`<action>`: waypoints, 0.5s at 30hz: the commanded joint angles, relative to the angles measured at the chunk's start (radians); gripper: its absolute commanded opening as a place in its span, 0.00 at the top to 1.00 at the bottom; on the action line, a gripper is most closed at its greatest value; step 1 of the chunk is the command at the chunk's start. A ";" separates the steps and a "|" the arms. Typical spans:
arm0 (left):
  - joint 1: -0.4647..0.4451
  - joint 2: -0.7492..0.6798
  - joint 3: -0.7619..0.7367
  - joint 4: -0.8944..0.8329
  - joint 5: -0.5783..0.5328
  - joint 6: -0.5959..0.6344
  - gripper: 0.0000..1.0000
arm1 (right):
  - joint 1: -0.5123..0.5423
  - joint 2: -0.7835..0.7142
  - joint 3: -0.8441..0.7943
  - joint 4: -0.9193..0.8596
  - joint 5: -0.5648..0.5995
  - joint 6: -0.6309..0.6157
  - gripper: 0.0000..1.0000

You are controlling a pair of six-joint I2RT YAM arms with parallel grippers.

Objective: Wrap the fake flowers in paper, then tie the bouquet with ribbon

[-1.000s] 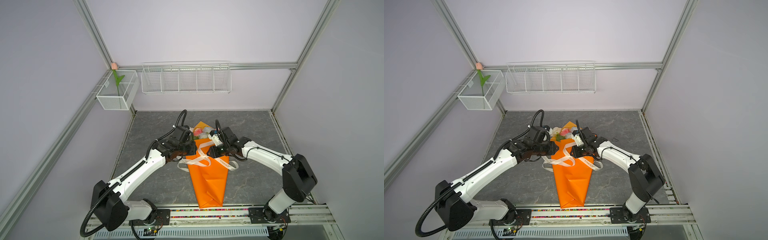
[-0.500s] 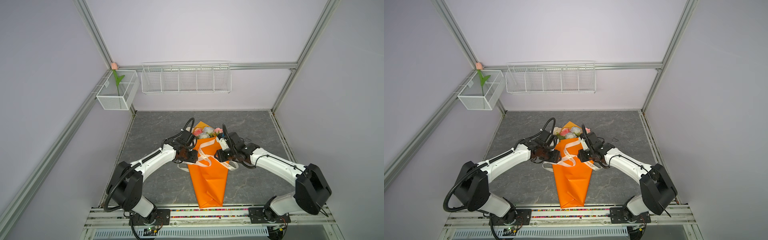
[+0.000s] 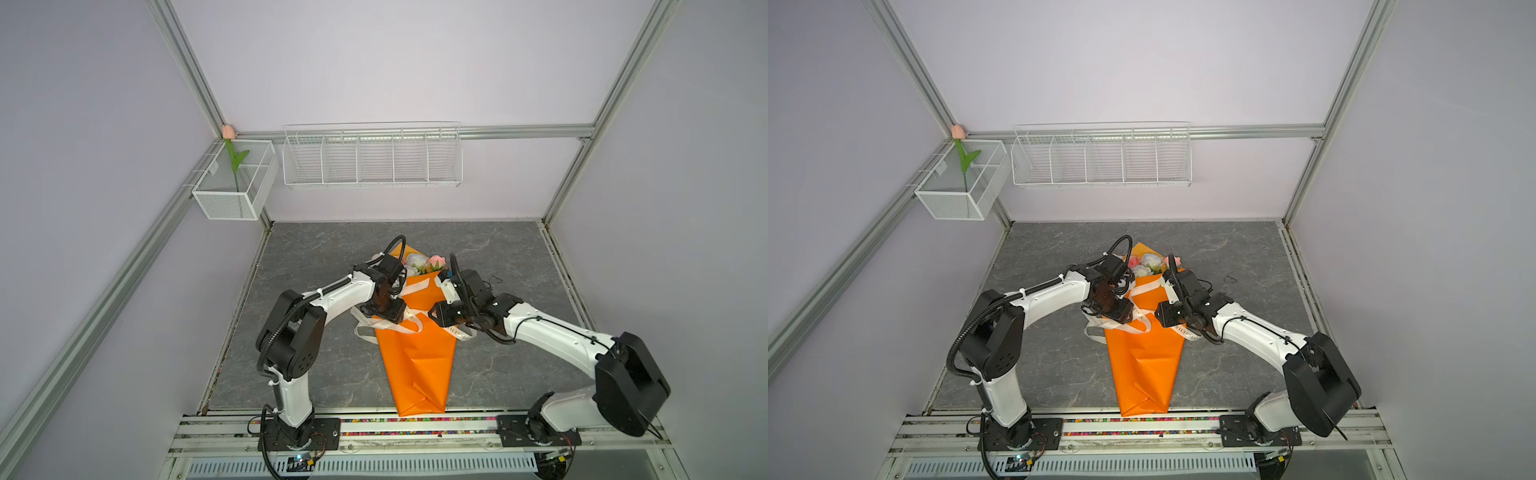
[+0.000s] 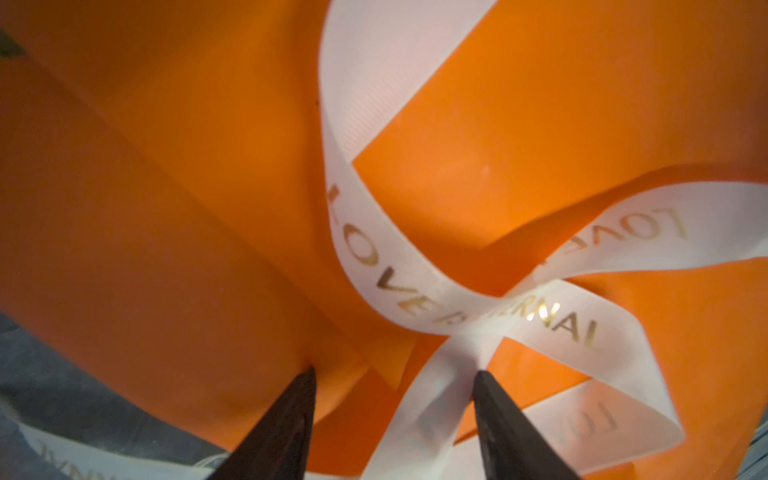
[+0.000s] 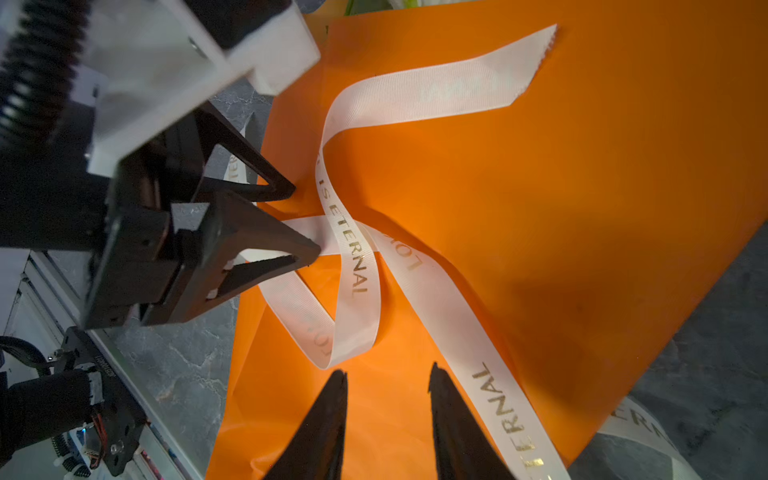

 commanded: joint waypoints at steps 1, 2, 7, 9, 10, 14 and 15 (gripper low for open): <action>-0.006 0.020 0.038 -0.054 -0.004 0.049 0.49 | 0.002 -0.012 -0.031 0.053 -0.018 0.031 0.63; -0.006 0.025 0.042 -0.061 -0.002 0.053 0.52 | 0.003 -0.013 -0.047 0.055 -0.016 0.031 0.63; -0.006 -0.003 0.040 -0.080 -0.006 0.054 0.75 | 0.003 0.002 -0.036 0.053 -0.023 0.026 0.63; -0.006 -0.020 0.051 -0.090 -0.001 0.051 0.82 | 0.003 0.010 -0.033 0.055 -0.026 0.030 0.63; -0.006 -0.028 0.060 -0.098 -0.003 0.048 0.85 | 0.005 0.013 -0.037 0.065 -0.038 0.030 0.63; -0.006 -0.054 0.080 -0.115 0.009 0.055 1.00 | 0.017 0.031 -0.032 0.086 -0.056 0.034 0.63; -0.006 -0.059 0.086 -0.125 0.008 0.056 1.00 | 0.020 0.035 -0.030 0.088 -0.050 0.035 0.63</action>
